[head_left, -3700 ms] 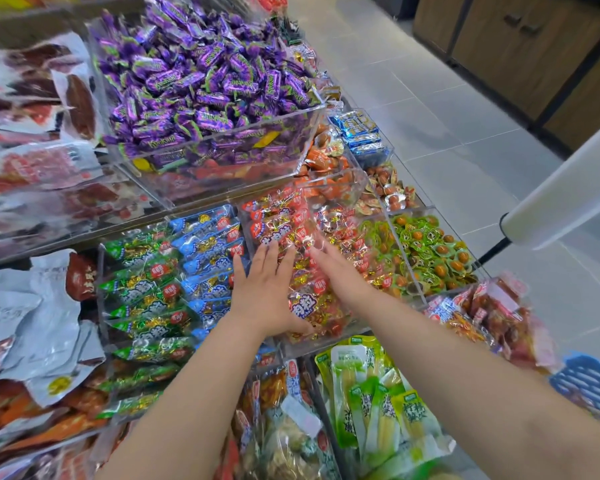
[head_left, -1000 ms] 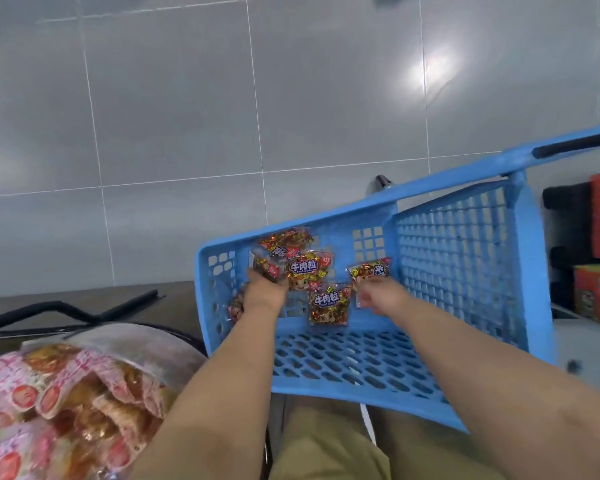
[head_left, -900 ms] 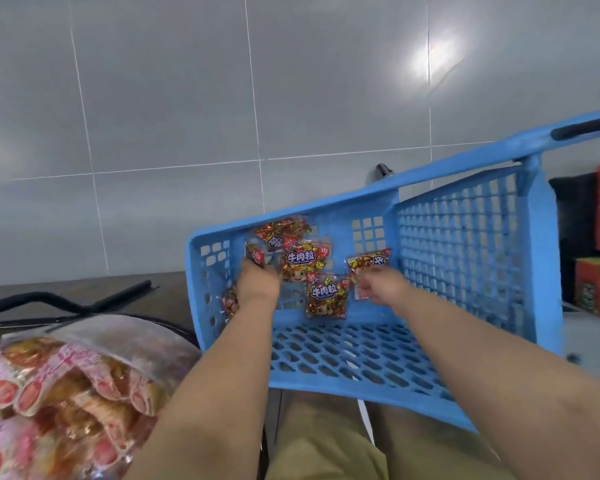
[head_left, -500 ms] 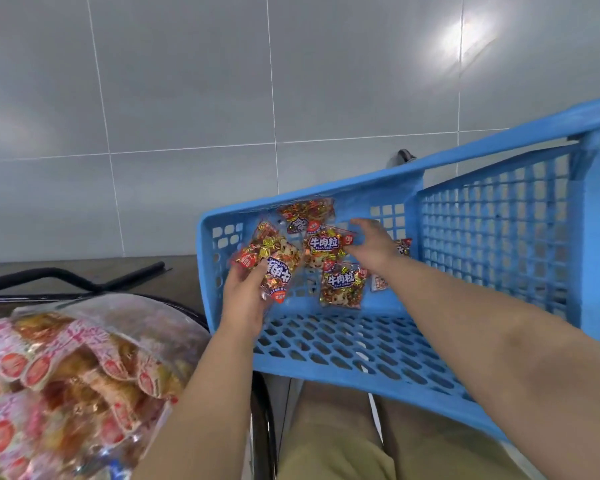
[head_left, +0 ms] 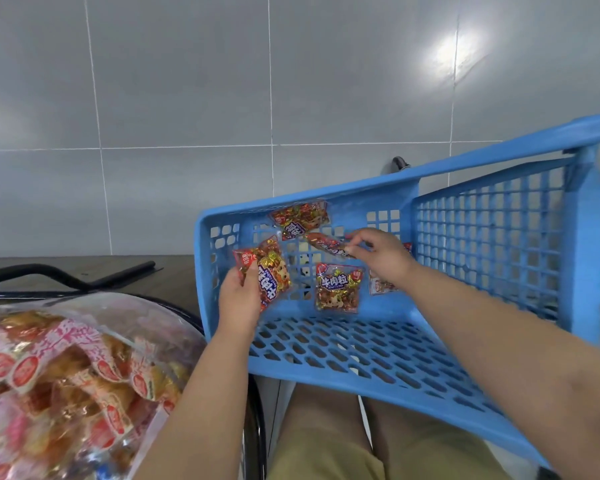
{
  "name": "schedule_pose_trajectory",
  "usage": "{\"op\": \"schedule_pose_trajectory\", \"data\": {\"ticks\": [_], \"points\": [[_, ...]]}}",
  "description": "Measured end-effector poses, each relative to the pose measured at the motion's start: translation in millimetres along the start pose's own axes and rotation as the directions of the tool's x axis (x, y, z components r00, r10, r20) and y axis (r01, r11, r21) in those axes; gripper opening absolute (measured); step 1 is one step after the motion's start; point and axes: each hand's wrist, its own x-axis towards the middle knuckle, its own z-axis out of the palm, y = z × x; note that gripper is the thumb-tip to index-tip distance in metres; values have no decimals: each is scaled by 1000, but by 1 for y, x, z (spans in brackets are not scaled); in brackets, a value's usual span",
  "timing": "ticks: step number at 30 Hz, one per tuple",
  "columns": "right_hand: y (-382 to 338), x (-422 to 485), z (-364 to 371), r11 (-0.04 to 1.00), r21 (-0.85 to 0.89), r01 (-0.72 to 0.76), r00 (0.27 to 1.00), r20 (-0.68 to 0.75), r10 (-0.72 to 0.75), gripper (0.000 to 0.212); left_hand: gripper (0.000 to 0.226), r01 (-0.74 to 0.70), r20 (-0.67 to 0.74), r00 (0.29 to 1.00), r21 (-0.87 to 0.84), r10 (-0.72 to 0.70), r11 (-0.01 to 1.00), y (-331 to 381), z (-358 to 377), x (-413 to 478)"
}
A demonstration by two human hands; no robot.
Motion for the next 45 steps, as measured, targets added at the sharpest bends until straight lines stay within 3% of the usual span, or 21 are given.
{"op": "schedule_pose_trajectory", "data": {"ticks": [4, 7, 11, 14, 17, 19, 21, 27, 30, 32, 35, 39, 42, 45], "points": [[-19, -27, -23, 990, 142, -4, 992, 126, -14, 19, 24, -39, 112, 993, 19, 36, 999, 9, 3, -7], [-38, -33, -20, 991, 125, -38, 961, 276, 2, 14, 23, 48, 237, 971, -30, -40, 998, 17, 8, -12], [-60, -24, 5, 991, 132, 8, 980, 198, -34, 10, 37, 275, 382, 909, -241, -169, 931, 30, 9, -17], [-72, -14, 17, 991, 129, 34, 981, 186, -58, 10, 42, 266, 478, 870, -244, -123, 932, 30, 2, -16], [-75, 2, 24, 993, 113, 23, 994, 107, -35, 17, 43, 213, 433, 892, -152, -128, 965, 26, -1, -12], [-73, 20, 25, 977, 196, -83, 991, -88, 102, 32, 35, 223, 372, 916, -151, -153, 963, 22, -2, -8], [-68, 38, 25, 960, 198, -197, 955, -185, 234, 45, 29, 253, 321, 929, -186, -185, 949, 17, -4, -4], [-52, 62, 39, 936, 217, -276, 953, -63, 296, 67, 20, 275, 174, 958, -325, -229, 905, 5, -8, 8], [-45, 58, 40, 979, -56, -195, 981, -25, 194, 52, 19, 276, 134, 961, -351, -243, 895, 4, -10, 11], [-40, 48, 35, 990, -105, -99, 994, -57, 93, 41, 18, 276, 107, 961, -362, -254, 891, 4, -11, 14], [-34, 23, 14, 999, 46, -25, 991, -131, 31, 14, 21, 259, 76, 966, -320, -248, 911, 4, -12, 16], [-24, -12, -21, 966, 259, -4, 979, -195, 56, 6, 50, 254, 135, 964, -222, -228, 941, 9, -7, 13], [-17, -26, -28, 891, 440, -115, 984, -73, 162, 19, 40, 250, 253, 946, -181, -200, 951, 13, 0, 10], [-15, -28, -9, 903, 370, -217, 976, 96, 196, 36, 23, 235, 360, 918, -160, -165, 959, 15, 9, 4]]}}
